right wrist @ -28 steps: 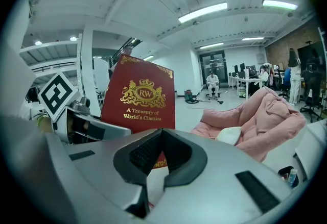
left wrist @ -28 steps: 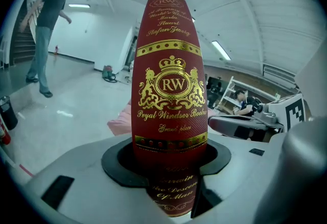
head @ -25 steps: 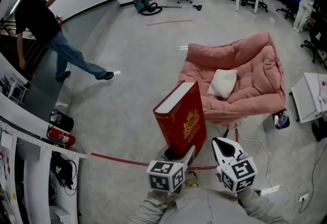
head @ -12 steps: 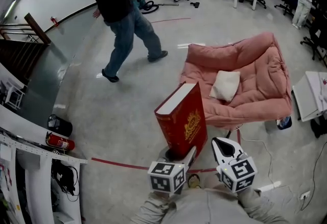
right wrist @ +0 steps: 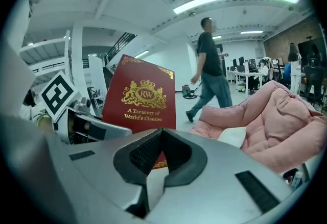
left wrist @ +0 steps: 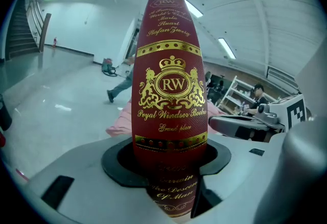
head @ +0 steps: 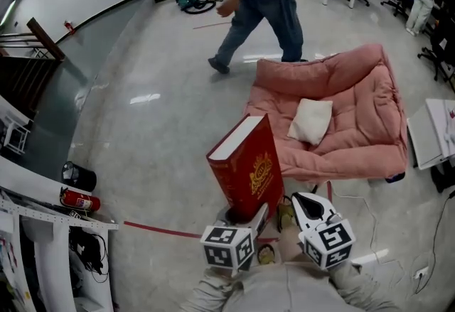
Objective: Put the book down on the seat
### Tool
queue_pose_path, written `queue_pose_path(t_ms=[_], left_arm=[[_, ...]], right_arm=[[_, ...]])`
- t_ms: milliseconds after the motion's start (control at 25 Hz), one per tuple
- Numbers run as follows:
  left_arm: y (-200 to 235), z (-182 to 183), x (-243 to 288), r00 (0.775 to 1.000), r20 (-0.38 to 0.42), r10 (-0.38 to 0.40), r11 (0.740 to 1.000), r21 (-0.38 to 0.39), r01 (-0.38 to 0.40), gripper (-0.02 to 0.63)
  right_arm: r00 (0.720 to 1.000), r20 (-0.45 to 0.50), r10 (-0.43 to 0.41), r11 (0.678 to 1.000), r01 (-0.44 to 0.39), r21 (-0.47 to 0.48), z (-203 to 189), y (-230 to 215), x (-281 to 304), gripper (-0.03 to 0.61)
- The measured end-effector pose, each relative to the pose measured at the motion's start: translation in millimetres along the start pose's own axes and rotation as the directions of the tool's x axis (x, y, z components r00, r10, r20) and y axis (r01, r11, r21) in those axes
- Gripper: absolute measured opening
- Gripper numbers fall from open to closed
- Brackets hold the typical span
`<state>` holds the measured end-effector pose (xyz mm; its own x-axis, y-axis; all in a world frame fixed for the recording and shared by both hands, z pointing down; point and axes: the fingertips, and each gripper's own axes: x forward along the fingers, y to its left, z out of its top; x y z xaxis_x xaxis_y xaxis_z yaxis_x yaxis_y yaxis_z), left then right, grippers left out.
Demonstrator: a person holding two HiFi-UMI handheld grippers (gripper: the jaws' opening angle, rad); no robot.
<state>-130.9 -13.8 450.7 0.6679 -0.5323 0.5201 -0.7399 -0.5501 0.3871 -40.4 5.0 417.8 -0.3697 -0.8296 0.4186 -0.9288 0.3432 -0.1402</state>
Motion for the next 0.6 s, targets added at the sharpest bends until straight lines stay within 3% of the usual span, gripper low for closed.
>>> queue_pose_path(t_ms=[600], left_arm=[[18, 71, 105, 0.999, -0.03, 0.023, 0.999, -0.026, -0.023, 0.242]], right_arm=[[0.999, -0.047, 0.019, 1.0, -0.019, 0.0, 43, -100, 75, 0.005]])
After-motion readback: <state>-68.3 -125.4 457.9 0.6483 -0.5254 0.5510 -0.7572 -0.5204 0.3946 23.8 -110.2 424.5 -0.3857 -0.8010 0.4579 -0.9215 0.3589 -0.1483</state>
